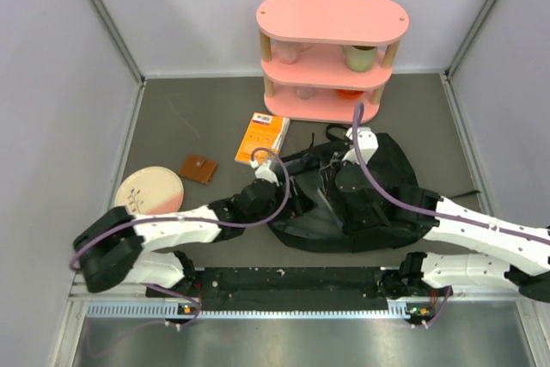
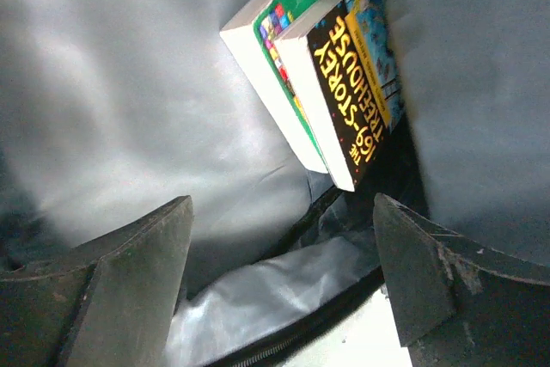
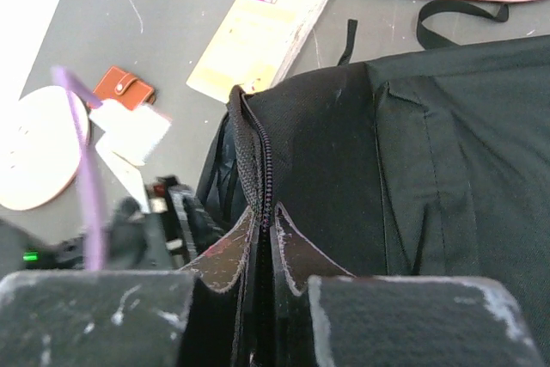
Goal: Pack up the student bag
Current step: Place the book in the student bag, then pick up the book from the center of the board.
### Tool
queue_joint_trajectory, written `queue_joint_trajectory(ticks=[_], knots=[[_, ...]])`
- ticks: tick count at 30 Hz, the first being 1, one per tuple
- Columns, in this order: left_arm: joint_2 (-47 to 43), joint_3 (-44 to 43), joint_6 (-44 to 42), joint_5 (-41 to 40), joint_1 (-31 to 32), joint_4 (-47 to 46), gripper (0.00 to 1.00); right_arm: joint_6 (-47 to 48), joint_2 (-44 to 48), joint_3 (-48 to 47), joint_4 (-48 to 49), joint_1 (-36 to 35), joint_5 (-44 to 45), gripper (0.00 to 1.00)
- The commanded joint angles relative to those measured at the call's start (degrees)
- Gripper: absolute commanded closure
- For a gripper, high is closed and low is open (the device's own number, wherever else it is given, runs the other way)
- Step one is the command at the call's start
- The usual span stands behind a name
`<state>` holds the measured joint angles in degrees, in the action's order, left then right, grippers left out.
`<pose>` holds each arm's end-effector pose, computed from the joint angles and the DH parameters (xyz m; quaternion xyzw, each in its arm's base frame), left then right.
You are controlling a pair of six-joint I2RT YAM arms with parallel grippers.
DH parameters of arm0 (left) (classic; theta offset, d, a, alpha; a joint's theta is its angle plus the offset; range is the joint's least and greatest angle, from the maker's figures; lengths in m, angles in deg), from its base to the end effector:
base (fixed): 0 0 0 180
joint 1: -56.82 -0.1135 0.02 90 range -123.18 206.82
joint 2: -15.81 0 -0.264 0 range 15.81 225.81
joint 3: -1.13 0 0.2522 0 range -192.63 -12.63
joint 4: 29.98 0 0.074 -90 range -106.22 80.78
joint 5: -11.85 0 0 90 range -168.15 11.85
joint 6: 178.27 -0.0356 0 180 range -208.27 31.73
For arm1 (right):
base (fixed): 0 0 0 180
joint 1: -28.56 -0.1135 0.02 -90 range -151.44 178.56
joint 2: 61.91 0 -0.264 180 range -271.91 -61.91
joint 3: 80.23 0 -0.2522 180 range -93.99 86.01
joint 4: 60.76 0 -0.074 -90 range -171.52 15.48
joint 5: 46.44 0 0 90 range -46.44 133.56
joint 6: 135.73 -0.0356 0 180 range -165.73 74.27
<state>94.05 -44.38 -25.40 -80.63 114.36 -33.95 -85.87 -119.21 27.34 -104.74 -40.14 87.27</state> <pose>0.1486 -0.2307 0.1829 -0.0510 0.8589 -0.4327 0.2692 0.0985 0.1850 0.3534 -0.0136 0.8211 0.1975 0.5354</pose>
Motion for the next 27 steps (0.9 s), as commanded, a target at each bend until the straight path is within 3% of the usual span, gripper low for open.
queue_joint_trajectory(ticks=[1, 4, 5, 7, 10, 11, 13, 14, 16, 22, 27], knots=[[-14.29, 0.02, -7.39, -10.49, 0.03, 14.02, 0.09, -0.82, 1.75, 1.72, 3.93, 0.42, -3.61, 0.93], [-23.96, -2.17, -9.42, -21.98, 0.03, 25.71, 0.02, 0.59, 1.40, 4.79, 7.27, 0.50, -12.30, 0.81], [-26.18, -3.05, -10.22, -24.39, -0.06, 27.56, 0.01, 0.85, 1.40, 5.84, 8.50, 0.50, -17.72, 0.72], [-31.88, -4.19, -13.46, -30.18, -1.19, 32.75, 0.01, 0.77, 1.84, 8.22, 12.54, 0.42, -21.45, 0.63], [-36.03, -7.09, -18.46, -31.18, -6.09, 36.97, 0.01, 0.24, 2.98, 8.23, 14.39, 0.42, -22.35, 0.41], [-36.40, -8.23, -19.79, -27.53, -8.38, 37.16, 0.01, 1.02, 2.98, 7.62, 14.40, 0.42, -20.17, 0.33], [-35.70, -8.94, -23.21, -20.93, -17.48, 36.03, 0.01, 2.34, 2.63, 5.16, 14.40, 0.85, -17.26, 0.29], [-35.18, -8.95, -24.19, -13.24, -20.51, 35.06, 0.01, 3.48, 1.32, 4.19, 14.31, 1.46, -15.42, 0.26], [-32.72, -9.90, -26.99, -8.18, -27.00, 33.04, 0.01, 3.67, -1.14, 0.94, 13.26, 3.48, -14.96, 0.25], [-20.68, -18.68, -31.40, 1.15, -35.99, 33.12, 0.01, -1.08, -12.03, -6.18, 11.58, 14.47, -23.12, 0.23], [-13.31, -19.58, -30.53, 6.86, -41.53, 24.60, 0.01, -1.43, -20.72, -11.01, 12.55, 20.62, -27.52, 0.22]])
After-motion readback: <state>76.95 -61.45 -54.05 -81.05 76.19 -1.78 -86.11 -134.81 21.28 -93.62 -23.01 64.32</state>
